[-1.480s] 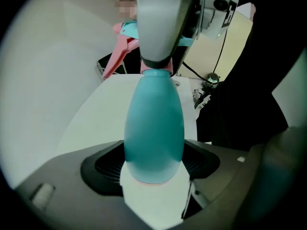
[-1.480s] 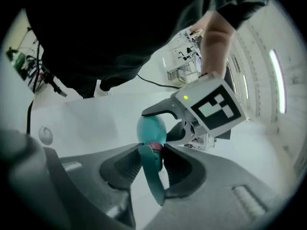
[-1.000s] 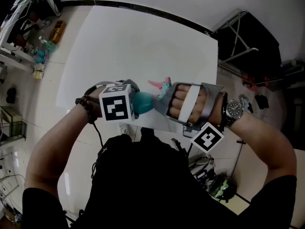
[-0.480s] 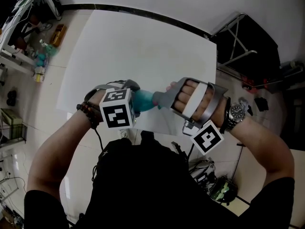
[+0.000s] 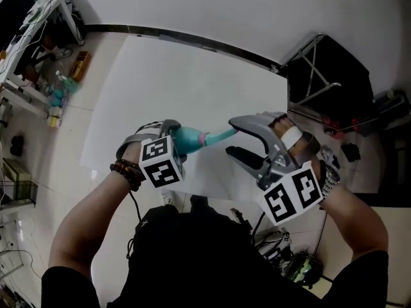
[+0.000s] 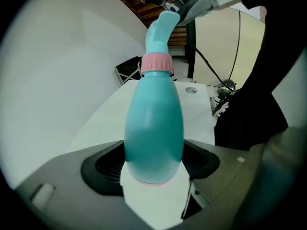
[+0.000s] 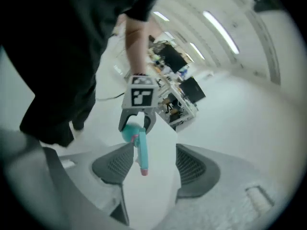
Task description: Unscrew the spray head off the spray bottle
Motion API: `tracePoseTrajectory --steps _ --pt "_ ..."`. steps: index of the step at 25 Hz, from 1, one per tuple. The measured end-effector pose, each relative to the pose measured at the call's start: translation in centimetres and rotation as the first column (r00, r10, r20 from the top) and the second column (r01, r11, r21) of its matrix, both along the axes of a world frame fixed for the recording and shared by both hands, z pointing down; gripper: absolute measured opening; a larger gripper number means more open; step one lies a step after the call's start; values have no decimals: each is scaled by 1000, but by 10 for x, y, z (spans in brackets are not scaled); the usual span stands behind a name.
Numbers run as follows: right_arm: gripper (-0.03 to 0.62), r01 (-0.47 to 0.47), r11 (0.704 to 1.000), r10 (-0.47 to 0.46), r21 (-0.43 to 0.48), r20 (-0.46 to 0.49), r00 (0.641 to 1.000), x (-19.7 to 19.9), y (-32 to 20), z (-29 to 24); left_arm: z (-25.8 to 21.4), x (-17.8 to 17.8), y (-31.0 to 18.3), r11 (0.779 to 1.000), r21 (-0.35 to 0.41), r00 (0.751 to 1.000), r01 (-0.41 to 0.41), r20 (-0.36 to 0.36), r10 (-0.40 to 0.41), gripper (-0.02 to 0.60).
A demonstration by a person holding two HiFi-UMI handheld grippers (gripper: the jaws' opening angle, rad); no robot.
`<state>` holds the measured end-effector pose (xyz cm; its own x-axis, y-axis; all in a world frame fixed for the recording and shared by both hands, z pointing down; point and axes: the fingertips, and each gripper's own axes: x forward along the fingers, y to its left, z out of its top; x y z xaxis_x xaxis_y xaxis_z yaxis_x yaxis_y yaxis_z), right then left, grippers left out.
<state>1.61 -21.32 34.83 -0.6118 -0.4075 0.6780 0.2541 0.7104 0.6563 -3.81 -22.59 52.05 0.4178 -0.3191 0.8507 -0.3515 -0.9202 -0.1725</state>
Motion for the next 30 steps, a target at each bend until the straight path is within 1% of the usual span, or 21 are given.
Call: tracePoseTrajectory --steps 1,2,3,4,5,6,7,8,9,10,11,12,14,15,16,18,20,25,27,30 --pt "256 -95 984 105 -153 64 992 0 -3 -7 0 -3 -5 1000 16 1000 19 8 -19 390" --pt "256 -175 927 223 -330 113 968 1 -5 -13 1 -5 -9 999 32 999 36 15 -36 390" --pt "256 -235 825 350 -515 137 927 2 -7 -16 2 -6 -12 998 46 998 52 20 -53 390" --pt "256 -272 678 474 -682 124 872 3 -9 -16 2 -7 -16 996 61 997 66 25 -68 390" --pt "256 -286 507 576 -813 73 814 4 -9 -15 2 -8 -19 994 76 996 79 30 -81 390" --pt "256 -282 335 646 -899 1 763 4 -7 -13 2 -9 -22 992 92 995 90 35 -93 390" --pt "256 -265 175 692 -948 -73 718 4 -6 -9 1 -9 -25 989 109 994 99 41 -104 390" --pt "256 -234 29 725 -972 -141 674 5 -5 -5 0 -9 -28 986 127 992 108 47 -115 390" --pt "256 -186 -102 748 -977 -199 633 5 -6 0 -1 -9 -31 983 146 991 115 52 -124 390" --pt "256 -127 -211 764 -969 -245 597 3 -8 4 -2 -9 -34 979 164 990 121 57 -132 390" --pt "256 -70 -291 776 -954 -278 566 2 -11 9 -3 -10 -36 976 179 988 126 63 -139 390" --pt "256 -22 -348 787 -937 -305 537 1 -14 16 -2 -11 -37 973 191 987 129 69 -144 390" --pt "256 61 -433 807 -899 -356 471 -3 -20 32 0 -19 -39 968 217 985 129 84 -150 390" --pt "256 103 -466 815 -879 -380 438 -4 -23 38 0 -23 -41 964 233 984 125 93 -150 390" --pt "256 139 -489 820 -861 -400 409 -4 -25 43 0 -24 -42 960 252 983 119 105 -150 390" --pt "256 175 -511 827 -842 -425 368 0 -28 52 -1 -23 -40 952 289 980 105 131 -148 388" --pt "256 193 -525 827 -829 -442 348 0 -30 61 0 -21 -38 942 322 977 91 155 -147 388" --pt "256 239 -570 810 -786 -490 321 4 -31 80 -6 -9 -38 921 387 971 50 196 -135 388" --pt "256 251 -588 801 -769 -510 315 6 -30 85 -10 -5 -39 913 407 968 35 212 -131 388" --pt "256 260 -601 793 -756 -522 314 5 -29 88 -15 1 -38 903 430 964 13 235 -125 388"
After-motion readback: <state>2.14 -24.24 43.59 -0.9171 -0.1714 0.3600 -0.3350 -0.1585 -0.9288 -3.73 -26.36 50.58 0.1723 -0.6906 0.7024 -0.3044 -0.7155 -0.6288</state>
